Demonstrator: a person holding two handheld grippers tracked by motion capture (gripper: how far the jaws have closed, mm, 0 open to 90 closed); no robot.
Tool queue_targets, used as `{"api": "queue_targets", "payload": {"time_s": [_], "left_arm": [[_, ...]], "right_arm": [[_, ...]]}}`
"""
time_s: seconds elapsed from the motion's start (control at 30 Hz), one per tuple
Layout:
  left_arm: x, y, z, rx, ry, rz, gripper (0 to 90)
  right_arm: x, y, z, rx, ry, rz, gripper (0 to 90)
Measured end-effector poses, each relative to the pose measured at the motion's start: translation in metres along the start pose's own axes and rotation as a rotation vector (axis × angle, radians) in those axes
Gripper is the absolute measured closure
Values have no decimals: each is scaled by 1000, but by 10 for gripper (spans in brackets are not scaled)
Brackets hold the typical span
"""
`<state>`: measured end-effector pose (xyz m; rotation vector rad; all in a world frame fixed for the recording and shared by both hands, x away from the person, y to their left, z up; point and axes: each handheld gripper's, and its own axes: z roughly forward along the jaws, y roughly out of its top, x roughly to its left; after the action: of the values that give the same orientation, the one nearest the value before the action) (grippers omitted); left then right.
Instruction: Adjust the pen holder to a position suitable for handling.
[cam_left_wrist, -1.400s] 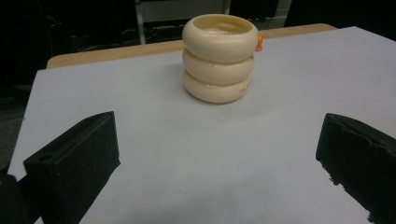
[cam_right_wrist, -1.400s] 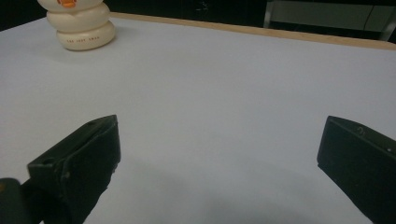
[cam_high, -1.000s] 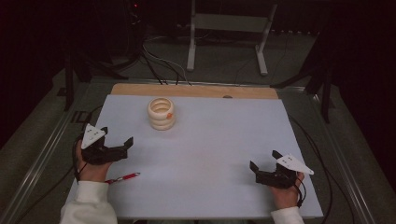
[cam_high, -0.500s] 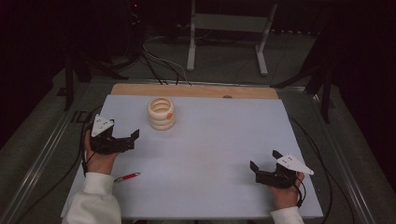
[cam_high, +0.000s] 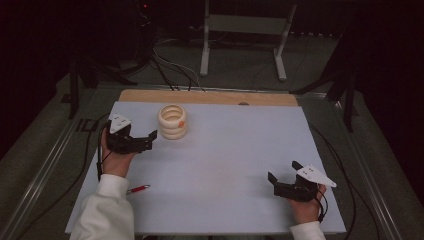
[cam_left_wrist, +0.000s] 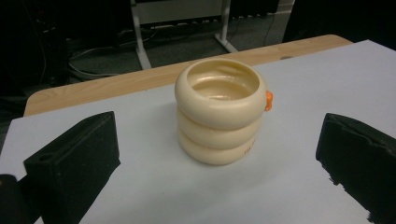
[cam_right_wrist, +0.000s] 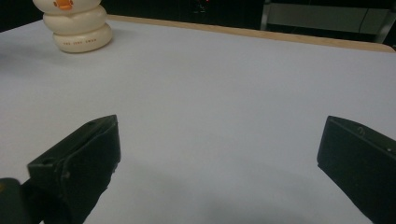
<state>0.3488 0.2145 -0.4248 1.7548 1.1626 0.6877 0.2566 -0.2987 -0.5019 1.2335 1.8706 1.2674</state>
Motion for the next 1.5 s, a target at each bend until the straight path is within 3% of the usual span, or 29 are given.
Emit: {"api": "queue_targets", "payload": {"time_s": [1.0, 1.5], "left_arm": [[-10, 24, 48, 37, 24, -13, 2], [-3, 26, 67, 80, 47, -28, 30]], "right_arm": [[0, 1, -1, -6, -6, -4, 0], [0, 1, -2, -10, -5, 0, 0]]}}
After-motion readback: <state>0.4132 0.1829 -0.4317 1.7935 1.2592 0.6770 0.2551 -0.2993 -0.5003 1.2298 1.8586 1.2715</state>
